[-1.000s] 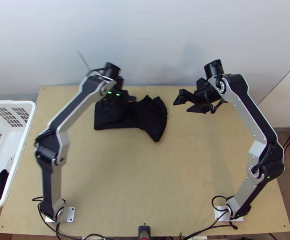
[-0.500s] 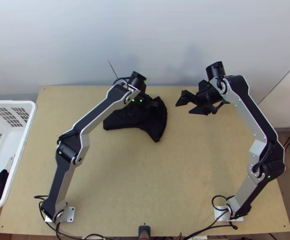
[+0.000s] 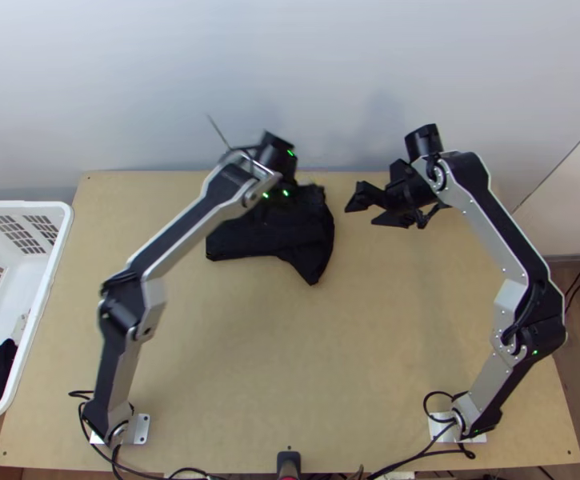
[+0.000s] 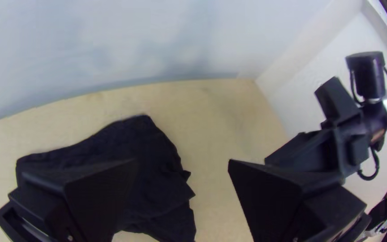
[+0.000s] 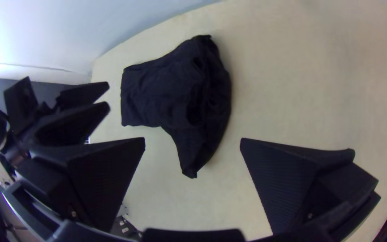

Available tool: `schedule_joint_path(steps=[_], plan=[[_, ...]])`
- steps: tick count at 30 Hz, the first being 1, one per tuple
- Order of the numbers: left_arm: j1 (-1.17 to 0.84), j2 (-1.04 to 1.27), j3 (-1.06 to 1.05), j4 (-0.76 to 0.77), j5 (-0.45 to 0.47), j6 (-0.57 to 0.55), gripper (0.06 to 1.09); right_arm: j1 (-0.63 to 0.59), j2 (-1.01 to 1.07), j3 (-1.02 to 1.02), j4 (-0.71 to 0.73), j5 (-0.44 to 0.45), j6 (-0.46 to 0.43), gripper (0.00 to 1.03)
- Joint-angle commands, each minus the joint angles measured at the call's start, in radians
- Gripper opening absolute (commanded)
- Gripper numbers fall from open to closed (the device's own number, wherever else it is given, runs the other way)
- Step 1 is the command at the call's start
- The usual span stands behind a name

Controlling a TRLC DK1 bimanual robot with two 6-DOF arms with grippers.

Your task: Fold the t-shirt

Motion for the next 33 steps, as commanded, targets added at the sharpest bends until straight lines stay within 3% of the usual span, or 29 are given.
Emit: schedule_joint_path(steps=[1,7,17,23,33], plan=[[0.081,-0.19,-0.012,-0.097,0.001,-0.016,1.04,0.089,0.052,0.051,0.094,0.023,-0.016,0.99],[0.215,-0.375,-0.174,-0.131,-0.009,-0.01,1.04,0.239,0.173,0.154,0.186,0.17,-0.053,0.99],[0.41,-0.583,-0.473,-0.103,-0.038,-0.008,1.04,0.417,0.415,0.377,0.23,0.329,-0.148,0.99],[0.511,-0.747,-0.78,-0.005,-0.059,0.043,1.04,0.468,0.472,0.396,0.275,0.461,-0.205,0.99],[0.643,-0.89,-1.156,0.141,-0.082,0.135,1.04,0.468,0.579,0.398,0.33,0.592,-0.239,0.99]])
